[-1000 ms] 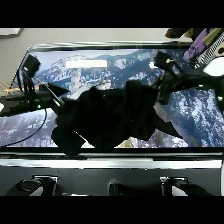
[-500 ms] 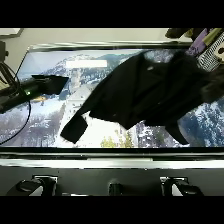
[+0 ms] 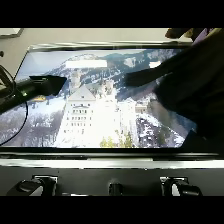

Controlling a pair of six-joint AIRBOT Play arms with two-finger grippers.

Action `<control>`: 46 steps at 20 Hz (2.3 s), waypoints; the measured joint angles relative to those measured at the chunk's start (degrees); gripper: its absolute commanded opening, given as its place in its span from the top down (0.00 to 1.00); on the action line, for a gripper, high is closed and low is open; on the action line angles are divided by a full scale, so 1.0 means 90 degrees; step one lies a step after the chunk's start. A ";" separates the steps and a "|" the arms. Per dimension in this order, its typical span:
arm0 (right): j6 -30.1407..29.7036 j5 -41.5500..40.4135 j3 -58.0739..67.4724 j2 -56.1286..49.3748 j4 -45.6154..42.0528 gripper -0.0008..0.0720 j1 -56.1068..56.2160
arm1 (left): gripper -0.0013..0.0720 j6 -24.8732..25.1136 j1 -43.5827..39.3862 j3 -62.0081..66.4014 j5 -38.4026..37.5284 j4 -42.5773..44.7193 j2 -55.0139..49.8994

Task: Fold the clothes and pants, and hang the long-sleeved shirts on hangers.

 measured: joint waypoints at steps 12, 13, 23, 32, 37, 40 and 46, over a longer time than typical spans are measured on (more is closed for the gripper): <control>0.3871 -0.0447 0.0578 -0.1396 -0.3560 0.95 0.0000 | 0.06 -0.0005 0.0000 0.0000 -0.0311 0.0005 -0.0007; 0.4044 -0.0534 0.0814 -0.1668 -0.3699 0.95 -0.0002 | 0.06 -0.0005 0.0000 0.0000 -0.0318 0.0005 -0.0012; 0.3888 -0.1450 0.3055 -0.3616 -0.4529 0.95 0.0000 | 0.06 -0.0005 0.0000 0.0000 -0.0330 0.0102 -0.0056; 0.3738 -0.2222 0.3228 -0.3626 -0.5620 0.95 -0.0600 | 0.06 -0.0007 0.0000 0.0000 -0.0330 0.0165 -0.0180; 0.4019 -0.2822 0.3232 -0.3589 -0.5248 0.95 -0.1858 | 0.06 -0.0007 0.0000 0.0000 -0.0330 0.0172 -0.0279; 0.4148 -0.3065 0.3235 -0.3614 -0.4787 0.95 -0.2611 | 0.06 -0.0007 0.0000 0.0000 -0.0330 0.0172 -0.0369; 0.3827 -0.2790 0.3235 -0.3677 -0.3305 0.81 -0.3422 | 0.06 -0.0007 0.0000 0.0000 -0.0328 0.0172 -0.0486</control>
